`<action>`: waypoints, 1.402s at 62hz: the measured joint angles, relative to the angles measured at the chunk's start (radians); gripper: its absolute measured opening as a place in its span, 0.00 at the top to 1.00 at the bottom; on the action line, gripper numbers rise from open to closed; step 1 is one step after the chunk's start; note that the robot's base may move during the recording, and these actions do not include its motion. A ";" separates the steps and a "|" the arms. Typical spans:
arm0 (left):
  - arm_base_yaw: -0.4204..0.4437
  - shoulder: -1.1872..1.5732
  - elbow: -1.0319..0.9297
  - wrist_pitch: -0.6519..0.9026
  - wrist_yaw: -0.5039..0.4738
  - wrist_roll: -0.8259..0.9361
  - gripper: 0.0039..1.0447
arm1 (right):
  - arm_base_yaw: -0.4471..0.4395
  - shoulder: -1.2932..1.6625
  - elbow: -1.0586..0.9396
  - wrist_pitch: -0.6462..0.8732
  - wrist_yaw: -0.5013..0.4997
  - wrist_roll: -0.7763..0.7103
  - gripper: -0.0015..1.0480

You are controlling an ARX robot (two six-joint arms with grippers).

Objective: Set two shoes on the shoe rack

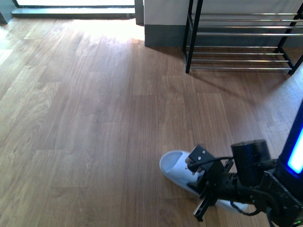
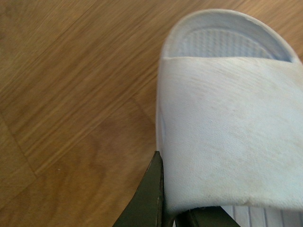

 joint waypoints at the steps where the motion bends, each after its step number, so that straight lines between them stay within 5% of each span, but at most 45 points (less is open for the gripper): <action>1: 0.000 0.000 0.000 0.000 0.000 0.000 0.99 | 0.000 -0.018 -0.013 0.011 0.003 -0.002 0.98; 19: 0.000 0.000 0.000 0.000 0.000 0.000 0.99 | 0.020 -0.635 -0.445 0.335 0.215 -0.020 0.98; 28: 0.000 0.000 0.000 0.000 0.000 0.000 0.99 | 0.022 -0.828 -0.593 0.445 0.229 0.024 0.98; 87: 0.000 -0.002 0.000 0.000 0.000 0.000 0.99 | 0.024 -0.840 -0.614 0.459 0.223 0.023 0.98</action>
